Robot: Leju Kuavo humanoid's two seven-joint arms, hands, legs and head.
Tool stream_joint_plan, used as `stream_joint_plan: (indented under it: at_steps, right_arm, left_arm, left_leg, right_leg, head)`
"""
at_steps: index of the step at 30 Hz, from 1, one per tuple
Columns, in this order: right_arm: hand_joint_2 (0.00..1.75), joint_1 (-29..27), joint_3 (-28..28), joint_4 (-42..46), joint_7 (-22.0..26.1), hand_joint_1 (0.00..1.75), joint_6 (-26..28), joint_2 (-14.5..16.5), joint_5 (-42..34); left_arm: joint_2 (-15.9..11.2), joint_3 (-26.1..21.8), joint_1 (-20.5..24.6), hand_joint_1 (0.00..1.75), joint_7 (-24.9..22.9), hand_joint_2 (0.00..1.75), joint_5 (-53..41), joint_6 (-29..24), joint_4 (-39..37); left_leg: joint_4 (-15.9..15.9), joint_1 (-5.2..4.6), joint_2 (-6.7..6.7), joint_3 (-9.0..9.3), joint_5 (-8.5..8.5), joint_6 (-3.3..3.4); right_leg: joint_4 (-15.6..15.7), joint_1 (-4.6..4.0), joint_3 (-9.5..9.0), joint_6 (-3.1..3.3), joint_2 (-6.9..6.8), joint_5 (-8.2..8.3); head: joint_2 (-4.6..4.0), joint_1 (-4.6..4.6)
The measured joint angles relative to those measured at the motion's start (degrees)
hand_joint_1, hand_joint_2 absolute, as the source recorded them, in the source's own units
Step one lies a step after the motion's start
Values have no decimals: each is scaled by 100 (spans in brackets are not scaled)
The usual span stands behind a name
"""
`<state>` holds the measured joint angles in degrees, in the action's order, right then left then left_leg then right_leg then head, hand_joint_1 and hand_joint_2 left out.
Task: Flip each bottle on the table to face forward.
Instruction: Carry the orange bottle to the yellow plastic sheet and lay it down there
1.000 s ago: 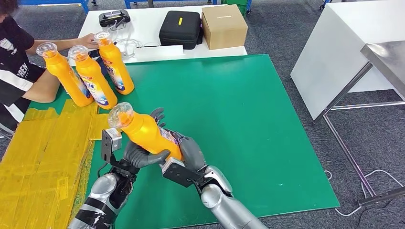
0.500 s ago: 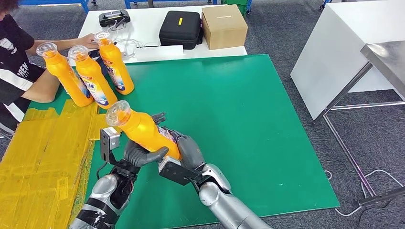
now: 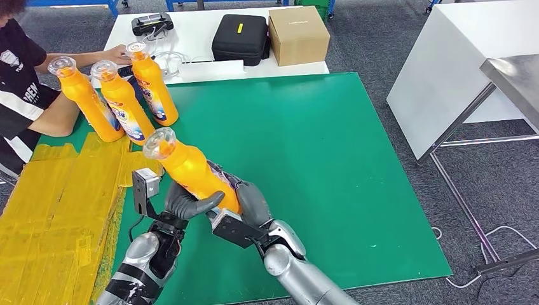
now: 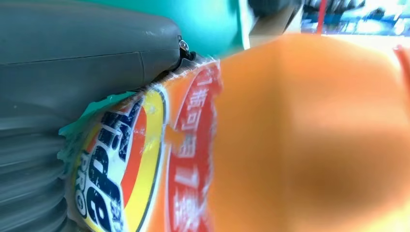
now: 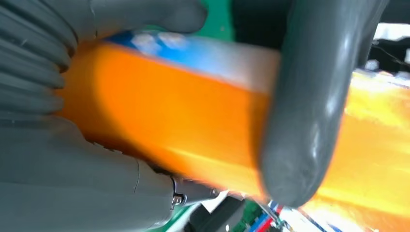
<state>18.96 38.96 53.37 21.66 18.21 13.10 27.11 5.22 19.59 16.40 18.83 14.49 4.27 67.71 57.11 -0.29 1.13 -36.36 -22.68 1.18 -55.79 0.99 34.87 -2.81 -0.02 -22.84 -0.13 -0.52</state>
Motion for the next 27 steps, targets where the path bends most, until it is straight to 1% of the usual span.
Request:
stream_joint_plan:
  at_steps: [1, 2, 5, 6, 7, 8, 10, 11, 13, 14, 15, 16, 17, 18, 19, 20, 21, 22, 23, 24, 25, 27]
  right_arm:
    - [175, -60, -7, 59, 39, 0, 64, -3, -51]
    - [175, -144, -20, 151, 76, 0, 125, -16, -102]
    - [175, -481, -123, 593, 144, 0, 219, -112, -260]
    - [175, -596, -187, 778, 159, 0, 226, -155, -327]
    - [175, -698, -267, 978, 173, 0, 231, -200, -403]
    - [175, -780, -354, 1183, 186, 0, 235, -246, -481]
    - [175, -903, -526, 1565, 203, 0, 237, -328, -603]
    - [175, -948, -592, 1715, 207, 0, 235, -361, -632]
    - [175, -1033, -691, 1952, 229, 0, 222, -417, -684]
    - [175, -1076, -732, 2052, 249, 0, 198, -441, -739]
    - [175, -1119, -774, 2154, 278, 0, 152, -466, -846]
    - [175, -1157, -820, 2266, 318, 0, 83, -496, -1001]
    - [175, -1196, -868, 2397, 360, 0, -4, -531, -1194]
    - [175, -1234, -921, 2541, 393, 0, -91, -570, -1383]
    - [175, -1276, -976, 2692, 417, 0, -161, -611, -1529]
    - [175, -1314, -1026, 2835, 425, 0, -212, -649, -1618]
    - [175, -1346, -1067, 2956, 427, 0, -246, -681, -1657]
    - [175, -1373, -1102, 3064, 428, 0, -268, -705, -1671]
    - [175, -1393, -1129, 3155, 429, 0, -285, -725, -1679]
    - [175, -1410, -1151, 3232, 428, 0, -299, -738, -1691]
    - [175, -1424, -1170, 3304, 427, 0, -310, -747, -1705]
    - [175, -1443, -1196, 3418, 421, 0, -327, -757, -1732]
  left_arm:
    - [4, -24, 5, 175, 129, 175, -328, -424, 28]
    - [8, -68, 22, 175, 271, 175, -782, -1008, 55]
    - [-26, -302, 128, 175, 561, 175, -2564, -2989, 100]
    - [-45, -420, 154, 175, 577, 175, -3278, -3500, 115]
    - [-51, -580, 162, 175, 573, 175, -4145, -3884, 140]
    - [-37, -788, 155, 175, 572, 175, -5098, -4135, 168]
    - [33, -1303, 124, 175, 607, 175, -6989, -4354, 217]
    - [66, -1536, 108, 175, 631, 175, -7656, -4379, 229]
    - [123, -1908, 74, 175, 594, 175, -8412, -4401, 275]
    - [132, -2070, 58, 175, 482, 175, -8689, -4408, 332]
    - [56, -2183, 49, 175, 235, 175, -9024, -4418, 398]
    - [-143, -2206, 72, 175, -211, 175, -9466, -4427, 439]
    - [-435, -2100, 146, 175, -912, 175, -9898, -4435, 363]
    - [-765, -1858, 271, 175, -1794, 175, -10215, -4439, 155]
    - [-1069, -1517, 430, 175, -2773, 175, -10391, -4437, -161]
    - [-1313, -1125, 579, 175, -3678, 175, -10445, -4436, -527]
    - [-1509, -741, 691, 175, -4372, 175, -10446, -4433, -854]
    - [-1674, -390, 774, 175, -4792, 175, -10448, -4415, -1152]
    - [-1792, -112, 838, 175, -4886, 175, -10447, -4374, -1426]
    - [-1868, 70, 897, 175, -4699, 175, -10415, -4318, -1699]
    - [-1919, 172, 954, 175, -4309, 175, -10349, -4262, -1983]
    - [-1970, 205, 1034, 175, -3491, 175, -10115, -4203, -2472]
  left_leg:
    - [0, 0, 0, 0, 0, 0]
    - [0, 0, 0, 0, 0, 0]
    - [0, 2, -1, -1, -1, -1]
    - [0, 2, -3, -1, 0, -2]
    - [0, 3, -8, -2, 1, -2]
    - [-1, 4, -12, -3, 1, -3]
    - [-1, 2, -12, -5, 1, -3]
    - [-1, 0, -7, -5, 0, -3]
    - [-1, -3, 2, -5, -1, -2]
    - [0, -3, 4, -6, -1, -2]
    - [0, -2, 4, -6, -1, -2]
    - [1, 0, 9, -5, 1, -4]
    - [2, 1, 18, -3, 0, -8]
    - [1, 2, 27, -1, -1, -12]
    - [0, 3, 35, -1, -1, -17]
    - [-1, 7, 38, 0, 0, -22]
    - [-3, 12, 38, 0, 2, -24]
    - [-3, 18, 38, 0, 5, -26]
    - [-3, 21, 38, -1, 7, -28]
    - [-3, 22, 37, -2, 7, -28]
    - [-2, 21, 37, -4, 7, -28]
    - [-2, 18, 38, -6, 6, -27]
  right_leg:
    - [0, 0, 0, 0, 0, 0]
    - [0, -1, 1, 0, 0, 0]
    - [0, -2, 1, 0, 0, 0]
    - [0, -3, 1, 1, -2, -1]
    - [0, -3, 0, 2, -6, -2]
    - [-1, -3, -1, 3, -9, -3]
    - [-1, -1, -1, 4, -9, -4]
    - [0, 0, 1, 3, -6, -3]
    - [0, 2, 6, 2, 1, 0]
    - [0, 2, 7, 2, 2, 0]
    - [1, 2, 9, 2, 2, 0]
    - [2, 1, 27, 4, 4, 1]
    - [2, 0, 48, 6, 11, 1]
    - [2, -1, 54, 8, 19, 2]
    - [1, -2, 55, 9, 25, 3]
    - [-2, -5, 40, 9, 30, 3]
    - [-4, -9, 23, 11, 31, 4]
    - [-6, -12, 21, 14, 32, 6]
    - [-7, -14, 21, 17, 33, 7]
    - [-8, -14, 21, 19, 33, 8]
    - [-8, -14, 22, 21, 34, 9]
    - [-8, -14, 24, 21, 36, 10]
  head:
    - [0, -1]
    - [0, 1]
    - [0, -3]
    - [0, -3]
    - [0, -3]
    - [0, -1]
    - [0, 1]
    - [0, 1]
    - [0, 0]
    - [0, 0]
    - [0, 1]
    - [0, 2]
    - [0, 0]
    - [0, -3]
    - [0, -7]
    - [0, -6]
    - [0, -5]
    - [0, -2]
    - [0, 0]
    - [0, 0]
    - [0, 2]
    - [0, 2]
